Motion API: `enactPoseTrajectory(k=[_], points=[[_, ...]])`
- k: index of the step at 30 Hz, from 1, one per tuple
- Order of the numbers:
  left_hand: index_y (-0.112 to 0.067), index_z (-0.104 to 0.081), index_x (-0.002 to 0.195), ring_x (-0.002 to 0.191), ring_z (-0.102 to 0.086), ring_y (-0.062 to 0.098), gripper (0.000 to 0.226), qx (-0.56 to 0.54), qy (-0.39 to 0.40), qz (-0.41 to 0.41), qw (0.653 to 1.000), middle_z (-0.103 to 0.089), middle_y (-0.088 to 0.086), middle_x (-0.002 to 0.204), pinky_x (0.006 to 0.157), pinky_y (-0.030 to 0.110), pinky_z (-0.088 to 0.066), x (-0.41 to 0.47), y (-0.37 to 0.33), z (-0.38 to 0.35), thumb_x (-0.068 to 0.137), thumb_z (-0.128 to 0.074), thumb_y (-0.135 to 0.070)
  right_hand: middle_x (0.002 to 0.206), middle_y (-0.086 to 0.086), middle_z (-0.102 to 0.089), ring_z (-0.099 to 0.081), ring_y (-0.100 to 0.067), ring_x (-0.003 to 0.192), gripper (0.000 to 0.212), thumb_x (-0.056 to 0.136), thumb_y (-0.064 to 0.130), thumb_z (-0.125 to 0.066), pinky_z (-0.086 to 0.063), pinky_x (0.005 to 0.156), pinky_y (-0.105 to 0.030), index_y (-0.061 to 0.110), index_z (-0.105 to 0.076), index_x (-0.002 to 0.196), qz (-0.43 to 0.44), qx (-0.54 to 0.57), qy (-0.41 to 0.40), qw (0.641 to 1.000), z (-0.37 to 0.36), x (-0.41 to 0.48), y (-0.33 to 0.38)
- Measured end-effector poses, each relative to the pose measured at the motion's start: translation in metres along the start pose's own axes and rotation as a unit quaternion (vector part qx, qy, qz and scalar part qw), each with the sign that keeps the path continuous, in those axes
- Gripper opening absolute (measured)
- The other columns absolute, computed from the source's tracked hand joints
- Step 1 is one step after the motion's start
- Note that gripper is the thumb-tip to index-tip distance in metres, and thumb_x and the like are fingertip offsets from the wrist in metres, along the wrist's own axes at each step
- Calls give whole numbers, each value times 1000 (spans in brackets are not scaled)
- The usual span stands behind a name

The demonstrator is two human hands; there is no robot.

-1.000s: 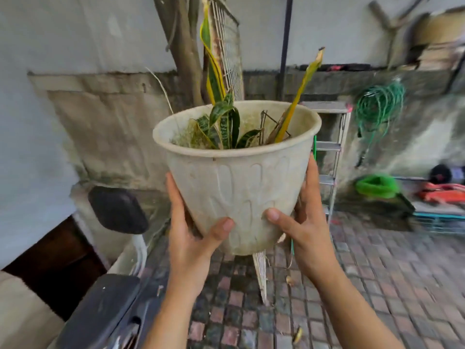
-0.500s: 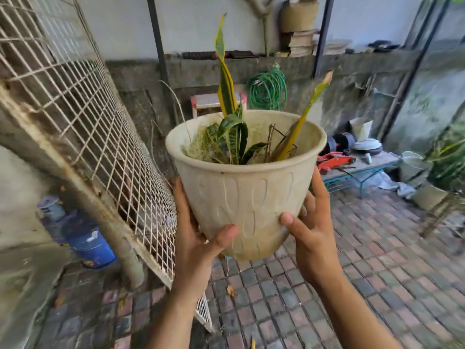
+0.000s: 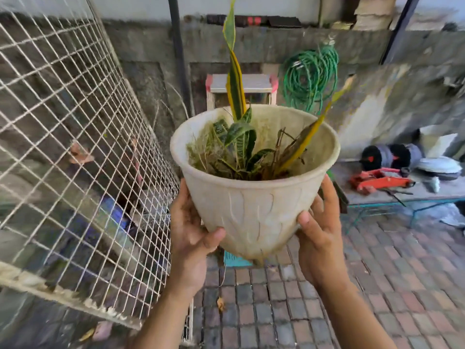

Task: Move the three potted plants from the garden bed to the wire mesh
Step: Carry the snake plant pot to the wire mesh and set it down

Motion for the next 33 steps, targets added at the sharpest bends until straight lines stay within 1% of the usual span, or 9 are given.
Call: enactPoseTrajectory(k=[5, 9, 13, 19, 22, 25, 27, 30, 33], points=[[-44, -50, 156, 135, -65, 15, 106, 0, -56, 29, 998, -69, -8, 144, 104, 29, -59, 50, 38, 8, 63, -101, -46, 143, -17, -60, -60, -22, 121, 55, 95, 16, -59, -57, 90, -32, 49, -59, 139, -39, 48, 19, 998, 0, 56, -60], [-46, -46, 157, 134, -66, 15, 108, 4, -83, 34, 996, -68, -5, 145, 103, 29, -59, 96, 76, 16, 65, -102, -43, 151, -23, -52, -54, -35, 131, 61, 89, 28, -64, -43, 104, -53, 42, -53, 147, -54, 41, 50, 996, -4, 113, -102], [-45, -42, 160, 139, -63, 16, 111, 23, -103, 24, 994, -63, -5, 153, 104, 31, -58, 143, 106, 14, 66, -101, -43, 152, -21, -52, -53, -25, 127, 63, 90, 27, -66, -42, 104, -47, 40, -52, 149, -69, 35, 71, 994, 1, 173, -132], [-54, -40, 158, 141, -63, 19, 112, 45, -152, -6, 987, -64, -7, 149, 103, 32, -60, 195, 144, -2, 64, -100, -50, 151, -1, -59, -55, -22, 139, 59, 95, 24, -60, -37, 118, -63, 41, -49, 151, -87, 44, 142, 985, 12, 253, -166], [-54, -46, 154, 133, -67, 11, 105, 54, -208, -36, 976, -69, -10, 142, 99, 29, -61, 210, 164, -15, 63, -98, -59, 151, -6, -59, -54, -30, 140, 64, 93, 24, -64, -38, 116, -67, 39, -48, 152, -115, 49, 190, 974, 20, 293, -190], [-51, -51, 151, 128, -69, 13, 115, 72, -320, -60, 943, -65, 3, 144, 95, 30, -63, 223, 185, -37, 48, -101, -65, 155, -8, -55, -52, -28, 142, 72, 93, 28, -73, -44, 114, -54, 28, -42, 157, -148, 87, 279, 945, 30, 330, -219], [-42, -43, 159, 128, -68, 11, 131, 73, -375, -65, 922, -67, -4, 143, 96, 26, -61, 225, 202, -49, 44, -100, -68, 160, -1, -50, -50, -19, 144, 78, 90, 37, -80, -44, 116, -40, 30, -42, 158, -160, 114, 326, 925, 38, 353, -238], [-43, -41, 159, 128, -68, 3, 120, 80, -418, -46, 904, -70, -20, 141, 92, 24, -62, 220, 223, -67, 55, -91, -74, 162, 0, -47, -47, -17, 145, 75, 86, 30, -79, -43, 117, -35, 35, -47, 154, -200, 132, 363, 900, 40, 370, -267], [-32, -32, 167, 134, -66, 13, 118, 99, -468, -47, 877, -67, -11, 147, 98, 35, -64, 210, 234, -70, 68, -90, -61, 164, 1, -45, -46, -18, 148, 72, 86, 17, -61, -44, 116, -37, 32, -46, 155, -250, 140, 374, 882, 36, 369, -288]])
Point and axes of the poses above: each hand's wrist, its own x-axis towards the middle knuckle, its own z-axis out of the back of the hand, y = z × x, the point moved 3 cm from there along x, towards the middle knuckle
